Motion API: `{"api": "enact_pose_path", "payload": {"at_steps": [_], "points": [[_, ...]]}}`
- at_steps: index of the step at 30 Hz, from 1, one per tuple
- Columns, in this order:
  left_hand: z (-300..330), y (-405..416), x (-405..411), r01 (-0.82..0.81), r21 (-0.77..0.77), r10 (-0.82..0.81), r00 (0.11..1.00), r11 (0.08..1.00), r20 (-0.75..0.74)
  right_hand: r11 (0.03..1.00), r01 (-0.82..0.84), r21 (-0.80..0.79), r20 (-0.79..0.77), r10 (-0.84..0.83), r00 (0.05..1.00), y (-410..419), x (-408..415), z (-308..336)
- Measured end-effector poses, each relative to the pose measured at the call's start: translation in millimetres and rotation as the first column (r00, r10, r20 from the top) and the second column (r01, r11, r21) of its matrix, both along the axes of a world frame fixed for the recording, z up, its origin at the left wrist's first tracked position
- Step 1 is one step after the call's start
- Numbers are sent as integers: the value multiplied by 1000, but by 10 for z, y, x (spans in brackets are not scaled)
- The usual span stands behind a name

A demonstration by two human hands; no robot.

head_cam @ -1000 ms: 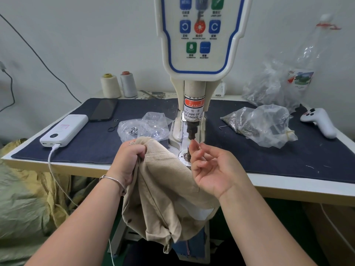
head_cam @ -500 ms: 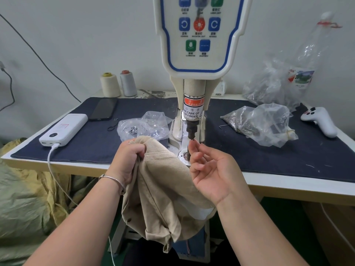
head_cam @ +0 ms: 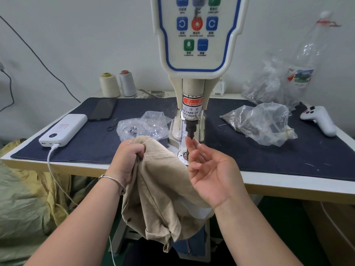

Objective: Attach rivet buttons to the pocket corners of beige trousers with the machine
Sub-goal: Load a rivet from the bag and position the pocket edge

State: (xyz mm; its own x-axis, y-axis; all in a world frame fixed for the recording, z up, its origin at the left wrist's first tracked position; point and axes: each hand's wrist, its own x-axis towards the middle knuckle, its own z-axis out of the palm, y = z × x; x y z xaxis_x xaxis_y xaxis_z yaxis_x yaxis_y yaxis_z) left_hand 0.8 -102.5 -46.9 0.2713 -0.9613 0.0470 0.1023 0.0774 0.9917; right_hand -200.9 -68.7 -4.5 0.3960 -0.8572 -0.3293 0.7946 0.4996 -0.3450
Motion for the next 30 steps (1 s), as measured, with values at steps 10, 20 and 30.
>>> {"api": "enact_pose_path", "payload": {"at_steps": [10,20,30], "points": [[18,14,-17,-13,10,13,1000,1000,-26,999,-36,15,82,35,996,-18,-66,17],[19,21,-24,-23,17,23,999,1000,-23,997,6,80,311,-30,950,66,-10,16],[-2,-1,11,-18,34,18,1000,999,-9,999,33,9,211,-34,977,66,7,-50]]}}
